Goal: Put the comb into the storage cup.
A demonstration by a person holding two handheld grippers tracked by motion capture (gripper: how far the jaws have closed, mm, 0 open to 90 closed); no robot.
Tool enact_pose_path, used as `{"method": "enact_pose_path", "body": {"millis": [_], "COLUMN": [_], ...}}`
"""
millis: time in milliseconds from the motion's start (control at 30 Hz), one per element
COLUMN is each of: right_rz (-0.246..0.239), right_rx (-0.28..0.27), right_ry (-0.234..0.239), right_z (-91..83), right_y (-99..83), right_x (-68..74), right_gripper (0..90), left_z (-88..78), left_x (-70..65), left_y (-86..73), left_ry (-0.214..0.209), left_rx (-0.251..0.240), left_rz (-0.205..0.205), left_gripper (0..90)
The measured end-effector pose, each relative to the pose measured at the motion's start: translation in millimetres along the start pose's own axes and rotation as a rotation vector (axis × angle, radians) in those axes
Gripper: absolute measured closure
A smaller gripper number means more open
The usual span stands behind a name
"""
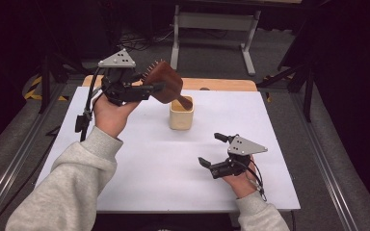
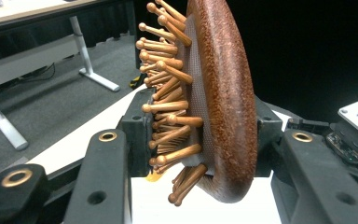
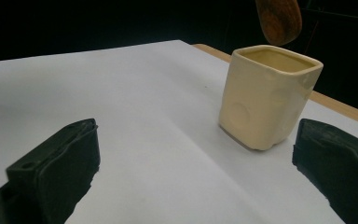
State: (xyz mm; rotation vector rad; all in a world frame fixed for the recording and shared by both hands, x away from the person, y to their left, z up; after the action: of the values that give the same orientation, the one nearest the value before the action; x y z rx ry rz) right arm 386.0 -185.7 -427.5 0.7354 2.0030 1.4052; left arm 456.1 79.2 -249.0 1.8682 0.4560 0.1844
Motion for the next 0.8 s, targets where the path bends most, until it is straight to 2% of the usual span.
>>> {"method": "enact_pose_path", "body": {"millis": [367,800], "right_rz": [0.002,0.001], "right_rx": [-0.013,-0.010], "right_ry": [0.008,0.013], "right_z": [-0.4,-0.2], "right_y": [0.9,0.7], "right_x": [0.4,1.3], "right_gripper": [1.1,1.1], "left_z": [13.6,25.4], "left_x": [10.8,22.8], "left_y": [-3.6,-15.0], "left_ry": [0.059,0.087], "left_rx": [0.014,0.020], "left_rz": [0.005,-0.024], "left_gripper": [55.3,55.2]}}
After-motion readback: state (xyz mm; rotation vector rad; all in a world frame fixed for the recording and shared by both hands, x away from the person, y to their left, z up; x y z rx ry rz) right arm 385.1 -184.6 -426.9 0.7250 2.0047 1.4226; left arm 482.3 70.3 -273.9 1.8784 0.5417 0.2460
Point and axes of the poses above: each handheld gripper's, and its own axes: z roughly forward along the jaws, y roughly out of its top, x roughly to its left, the point moved 5 cm from there along z, roughly forward along the jaws, and after that the axes turned 11 degrees about -y, right-handed, at the moved point
